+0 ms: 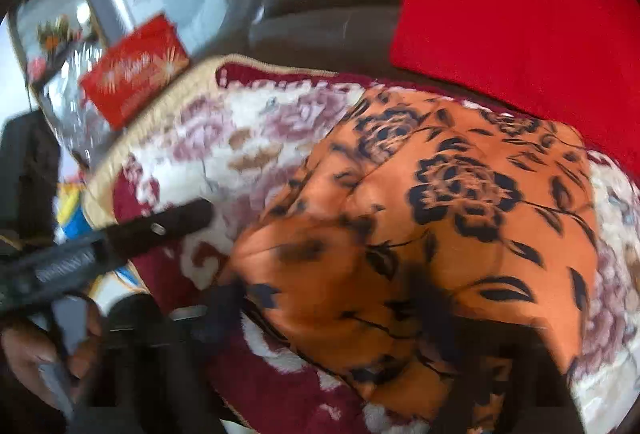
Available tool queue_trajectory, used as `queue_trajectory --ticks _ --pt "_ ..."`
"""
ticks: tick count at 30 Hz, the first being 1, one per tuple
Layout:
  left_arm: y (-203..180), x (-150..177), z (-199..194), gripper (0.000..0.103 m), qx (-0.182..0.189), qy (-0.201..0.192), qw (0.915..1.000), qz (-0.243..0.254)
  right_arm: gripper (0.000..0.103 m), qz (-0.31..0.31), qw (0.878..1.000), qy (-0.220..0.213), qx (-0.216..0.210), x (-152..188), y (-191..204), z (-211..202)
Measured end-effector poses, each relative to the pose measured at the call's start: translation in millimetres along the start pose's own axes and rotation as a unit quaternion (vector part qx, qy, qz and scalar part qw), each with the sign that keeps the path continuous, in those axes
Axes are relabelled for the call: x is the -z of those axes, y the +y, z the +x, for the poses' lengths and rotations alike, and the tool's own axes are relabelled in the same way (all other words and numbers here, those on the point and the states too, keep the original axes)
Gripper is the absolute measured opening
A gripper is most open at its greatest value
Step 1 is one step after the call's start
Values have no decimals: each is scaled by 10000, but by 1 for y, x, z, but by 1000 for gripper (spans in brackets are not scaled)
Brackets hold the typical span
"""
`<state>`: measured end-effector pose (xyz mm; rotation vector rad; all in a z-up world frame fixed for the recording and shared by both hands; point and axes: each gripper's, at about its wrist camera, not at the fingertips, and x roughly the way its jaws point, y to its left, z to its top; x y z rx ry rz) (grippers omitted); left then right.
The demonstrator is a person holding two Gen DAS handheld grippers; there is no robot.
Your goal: Fold small clothes
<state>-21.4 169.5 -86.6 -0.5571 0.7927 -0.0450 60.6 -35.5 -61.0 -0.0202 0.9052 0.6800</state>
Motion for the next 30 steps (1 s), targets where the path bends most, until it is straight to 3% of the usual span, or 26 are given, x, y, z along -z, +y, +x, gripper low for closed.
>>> queue_trajectory --ticks 3,5,8,16,18,22,23,24,26,28,30 --pt "-26 -4 10 66 365 236 9989 188 88 419 9986 -160 -295 7 -18 -24" --pt "-36 -1 15 66 388 368 9981 303 88 576 9974 -268 -346 14 -30 -39" --pt "-47 5 24 66 303 573 9972 380 88 864 9950 -372 -348 28 -49 -51" --pt "-79 10 15 68 238 526 9953 784 88 1580 9845 -599 -464 49 -92 -74" --pt "-80 13 23 69 8 626 9941 888 88 1652 9829 -656 -482 52 -97 -77" --pt "-67 16 46 68 -225 966 9931 623 88 1696 9818 -646 -552 53 -100 -74" --pt "-66 16 45 65 -202 920 9940 561 88 1683 9820 -655 -556 54 -100 -75" --pt "-66 15 43 43 -110 808 9952 540 88 1683 9819 -671 -557 54 -100 -75" --pt "-68 9 41 18 -120 722 9954 618 88 1724 9812 -680 -535 56 -102 -76" --pt "-71 -5 31 15 82 476 9968 642 88 1770 9807 -653 -516 55 -105 -74" --pt "-82 -19 7 15 212 17 9950 972 88 1748 9811 -669 -488 53 -104 -76"
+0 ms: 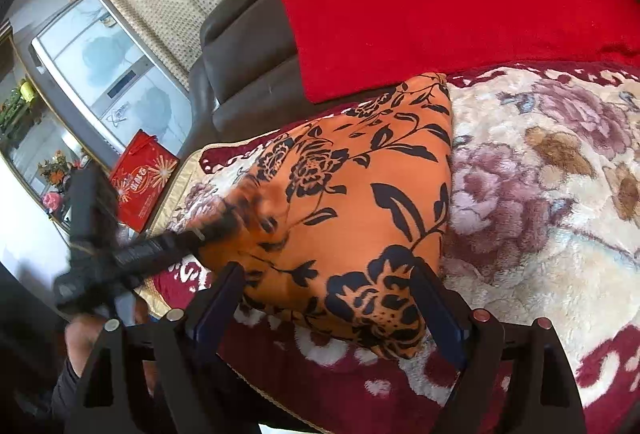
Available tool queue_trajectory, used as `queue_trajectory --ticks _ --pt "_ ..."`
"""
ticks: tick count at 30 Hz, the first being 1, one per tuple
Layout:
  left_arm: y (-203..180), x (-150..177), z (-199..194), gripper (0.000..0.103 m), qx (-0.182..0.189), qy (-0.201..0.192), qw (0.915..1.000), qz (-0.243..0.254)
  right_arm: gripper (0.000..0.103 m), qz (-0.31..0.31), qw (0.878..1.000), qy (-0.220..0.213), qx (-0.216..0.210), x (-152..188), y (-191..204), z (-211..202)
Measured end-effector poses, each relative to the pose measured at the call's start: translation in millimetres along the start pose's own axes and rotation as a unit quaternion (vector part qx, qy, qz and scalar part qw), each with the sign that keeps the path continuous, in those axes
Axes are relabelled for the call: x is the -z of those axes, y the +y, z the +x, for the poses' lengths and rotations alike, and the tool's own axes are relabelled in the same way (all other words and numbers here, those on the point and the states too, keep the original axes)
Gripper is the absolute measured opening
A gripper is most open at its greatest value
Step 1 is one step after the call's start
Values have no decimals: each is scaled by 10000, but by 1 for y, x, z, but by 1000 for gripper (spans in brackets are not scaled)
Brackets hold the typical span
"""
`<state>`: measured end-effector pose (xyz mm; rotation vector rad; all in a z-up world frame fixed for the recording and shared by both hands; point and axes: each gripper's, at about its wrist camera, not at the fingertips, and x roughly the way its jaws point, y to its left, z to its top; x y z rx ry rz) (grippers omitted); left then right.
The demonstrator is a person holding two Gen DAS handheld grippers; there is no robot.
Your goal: Fold small clothes
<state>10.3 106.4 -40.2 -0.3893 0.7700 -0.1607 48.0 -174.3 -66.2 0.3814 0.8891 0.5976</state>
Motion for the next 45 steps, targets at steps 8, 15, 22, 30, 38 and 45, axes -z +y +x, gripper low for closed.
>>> queue_trajectory --ticks 8,15,22,30,38,45 --pt "74 38 38 15 -370 482 9955 -724 88 -79 9998 169 97 1 6 15" --pt "65 42 17 14 -337 123 9970 -688 88 29 9995 280 152 2 -3 20" --pt "74 56 31 14 -428 226 9949 -887 88 193 9991 351 168 2 -14 20" --pt "75 55 22 19 -417 251 9957 -785 88 323 9988 369 -26 0 -17 18" --pt "57 39 -25 50 -1168 -103 9895 -848 88 1362 9893 418 -315 4 -56 16" --pt "-10 9 2 54 -771 -207 9955 509 88 1658 9828 546 -603 -16 -69 34"
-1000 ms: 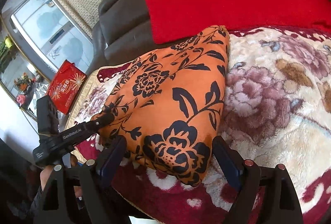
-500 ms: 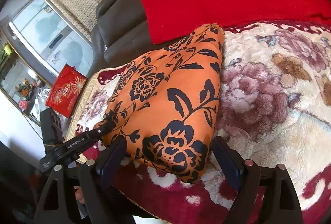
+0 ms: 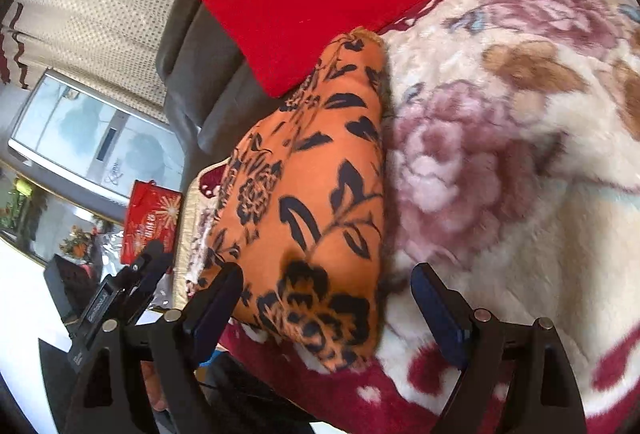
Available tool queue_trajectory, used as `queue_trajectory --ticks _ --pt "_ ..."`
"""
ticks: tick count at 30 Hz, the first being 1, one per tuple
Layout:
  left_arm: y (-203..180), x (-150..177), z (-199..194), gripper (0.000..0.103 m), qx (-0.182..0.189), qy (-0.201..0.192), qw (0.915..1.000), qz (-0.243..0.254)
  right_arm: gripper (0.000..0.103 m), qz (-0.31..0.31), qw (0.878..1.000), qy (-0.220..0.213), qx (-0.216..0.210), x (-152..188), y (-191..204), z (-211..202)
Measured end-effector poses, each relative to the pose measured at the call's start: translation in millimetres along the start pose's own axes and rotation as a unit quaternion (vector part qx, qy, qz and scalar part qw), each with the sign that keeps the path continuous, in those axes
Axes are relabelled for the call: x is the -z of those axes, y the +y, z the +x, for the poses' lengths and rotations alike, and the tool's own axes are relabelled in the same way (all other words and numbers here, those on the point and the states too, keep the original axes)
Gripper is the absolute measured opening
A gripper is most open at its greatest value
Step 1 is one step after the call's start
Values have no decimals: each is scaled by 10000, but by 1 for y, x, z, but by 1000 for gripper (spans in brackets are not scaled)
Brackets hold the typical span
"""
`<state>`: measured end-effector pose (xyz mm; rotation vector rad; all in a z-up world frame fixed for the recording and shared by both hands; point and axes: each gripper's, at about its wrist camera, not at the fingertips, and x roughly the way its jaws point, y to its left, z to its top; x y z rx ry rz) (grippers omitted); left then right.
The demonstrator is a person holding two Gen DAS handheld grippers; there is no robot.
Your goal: Fold small clothes
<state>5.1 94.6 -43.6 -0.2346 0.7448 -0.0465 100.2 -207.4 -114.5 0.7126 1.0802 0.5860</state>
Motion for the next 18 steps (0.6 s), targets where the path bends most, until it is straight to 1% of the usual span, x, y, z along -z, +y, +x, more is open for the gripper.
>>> queue_trajectory --ticks 1,2,3,4,5,6,7,8,9,10,11,12,13,14,15,16,17,18 --pt "-2 0 13 54 -62 138 9999 72 88 25 10000 45 -26 -4 0 4" --pt "-1 2 31 54 -272 337 9990 146 88 68 9999 101 -56 -8 -1 10" --pt "4 7 49 49 -572 591 9965 146 88 167 9996 202 -104 -13 -4 19" --pt "13 13 63 46 -725 783 9943 49 88 252 9991 313 -135 -16 -7 26" --pt "18 17 65 46 -723 726 9947 14 88 282 9983 484 -128 -18 -8 36" --pt "19 19 63 46 -721 664 9952 75 77 121 9982 590 -44 -19 -2 43" --pt "18 20 62 46 -760 659 9948 145 61 -138 9972 715 147 -19 8 48" --pt "19 21 61 45 -765 656 9947 183 47 -419 9957 695 445 -16 18 48" --pt "20 21 62 45 -741 654 9950 155 40 -853 9916 609 759 -13 36 45" --pt "22 22 62 45 -715 658 9952 74 39 -1261 9854 494 1035 -9 53 42" --pt "23 24 60 45 -688 654 9955 0 39 -1601 9788 381 1218 -3 65 41" --pt "25 24 61 45 -646 641 9958 -60 39 -1689 9762 369 1306 0 65 43" --pt "26 26 61 45 -617 620 9961 -61 39 -1615 9761 459 1380 1 54 49" --pt "27 26 62 45 -616 621 9962 -26 49 -1384 9789 635 1362 2 39 57" --pt "25 26 60 45 -643 610 9961 32 56 -996 9860 717 1133 0 23 58" --pt "24 26 60 45 -648 606 9960 56 59 -681 9919 675 830 -3 14 53" --pt "26 25 61 45 -618 613 9962 21 66 -494 9946 649 641 -8 10 47" --pt "29 25 61 45 -570 614 9965 -50 70 -432 9962 540 524 -14 10 41"
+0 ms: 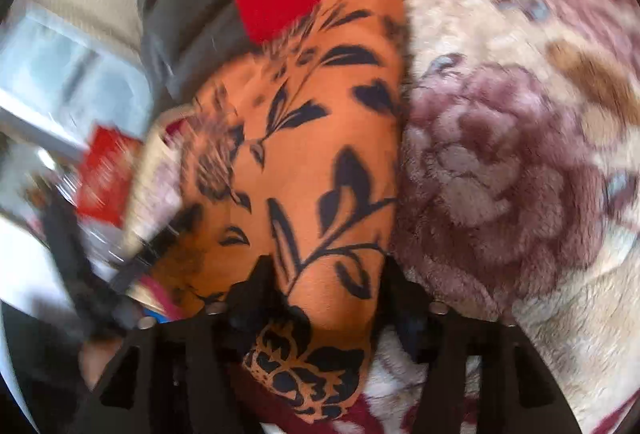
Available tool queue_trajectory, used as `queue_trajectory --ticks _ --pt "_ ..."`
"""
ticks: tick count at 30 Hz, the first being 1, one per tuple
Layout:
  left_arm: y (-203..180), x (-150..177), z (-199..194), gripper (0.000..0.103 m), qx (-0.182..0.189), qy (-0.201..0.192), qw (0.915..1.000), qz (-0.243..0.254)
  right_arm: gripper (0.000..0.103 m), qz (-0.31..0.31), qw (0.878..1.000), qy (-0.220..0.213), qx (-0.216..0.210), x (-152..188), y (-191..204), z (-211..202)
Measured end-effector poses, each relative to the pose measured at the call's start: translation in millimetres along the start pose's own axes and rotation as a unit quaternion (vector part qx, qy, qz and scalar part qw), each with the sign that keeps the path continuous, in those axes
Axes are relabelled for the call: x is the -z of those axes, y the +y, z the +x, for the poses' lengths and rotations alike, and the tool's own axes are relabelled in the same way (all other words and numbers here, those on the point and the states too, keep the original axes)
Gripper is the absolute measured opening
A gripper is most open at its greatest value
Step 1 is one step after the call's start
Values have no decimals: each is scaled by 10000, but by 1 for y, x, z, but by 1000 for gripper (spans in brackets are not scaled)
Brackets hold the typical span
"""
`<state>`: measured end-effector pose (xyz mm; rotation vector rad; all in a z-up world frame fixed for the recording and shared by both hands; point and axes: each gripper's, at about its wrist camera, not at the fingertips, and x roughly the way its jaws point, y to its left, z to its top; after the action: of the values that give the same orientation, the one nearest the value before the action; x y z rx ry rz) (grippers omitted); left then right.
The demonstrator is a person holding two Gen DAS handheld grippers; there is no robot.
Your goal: Fold small clothes
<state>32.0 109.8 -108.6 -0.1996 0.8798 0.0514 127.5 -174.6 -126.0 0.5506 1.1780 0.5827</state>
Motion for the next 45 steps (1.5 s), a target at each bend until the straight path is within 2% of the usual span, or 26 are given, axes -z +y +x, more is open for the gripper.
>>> queue_trajectory --ticks 3,5,6,7,8,9,12,13,14,15,16,17,19,21,24,25,26,29,31,32,33,35,39,41,43,45 --pt "-1 1 0 46 -15 -26 10000 12 81 319 9977 -369 -473 -28 -10 -14" --pt "0 2 0 46 -11 -44 10000 11 81 591 9966 -284 -499 -43 -22 -3" --pt "1 1 0 45 5 -39 10000 -7 81 757 9962 -77 -434 -54 -32 13" --pt "1 1 1 45 17 -28 10000 -18 76 823 9958 84 -391 -59 -35 23" --pt "1 1 0 45 18 -24 10000 -19 40 702 9968 115 -355 -63 -30 26" --pt "1 0 0 45 20 -15 10000 -22 34 203 9997 79 -136 -62 -7 20" --pt "5 1 2 46 67 -15 9999 -113 33 -1060 9912 -455 656 -50 49 -2" --pt "6 1 2 46 87 -17 9999 -128 33 -1182 9887 -486 783 -46 51 -2" --pt "5 1 2 46 89 -23 9999 -122 37 -1105 9890 -371 913 -47 42 7" --pt "3 1 2 46 79 -32 9999 -79 47 -864 9914 -229 956 -48 30 14" --pt "2 1 1 46 45 -40 10000 -32 52 -443 9953 -110 849 -50 17 19" --pt "2 0 1 46 39 -36 10000 -29 59 -117 9982 -126 581 -50 4 17" --pt "5 0 2 46 109 -30 9999 -111 63 172 9994 -286 112 -54 -4 8" --pt "5 0 2 46 100 -33 9999 -95 79 283 9985 -453 -74 -66 -5 4" --pt "4 0 2 46 89 -39 9999 -103 81 459 9989 -97 -28 -89 -14 27" --pt "4 0 1 46 93 -31 9999 -103 75 503 9987 69 -43 -95 -17 34" --pt "4 0 1 46 96 -26 9999 -104 35 211 9996 134 88 -96 -5 35" --pt "7 0 2 46 118 -20 9998 -153 35 -850 9932 -334 722 -83 42 12" --pt "6 0 3 46 108 -32 9998 -134 35 -979 9900 -301 971 -81 43 17" --pt "4 0 2 46 90 -40 9999 -90 36 -799 9912 -134 1047 -83 30 23" --pt "2 1 2 46 52 -45 10000 -39 45 -545 9930 -45 1043 -86 16 26" --pt "3 1 2 46 45 -40 10000 -41 53 -277 9960 -213 825 -81 11 17" --pt "2 1 2 46 30 -42 10000 -83 81 -578 9937 -447 845 -63 30 -8" --pt "1 2 2 46 19 -69 9999 -80 82 -354 9957 -401 759 -52 29 -7" --pt "2 2 2 46 47 -59 9999 -76 82 -21 9984 -132 557 -33 21 2" --pt "3 1 1 46 59 -43 10000 -53 75 -241 9985 -45 499 -24 26 1"
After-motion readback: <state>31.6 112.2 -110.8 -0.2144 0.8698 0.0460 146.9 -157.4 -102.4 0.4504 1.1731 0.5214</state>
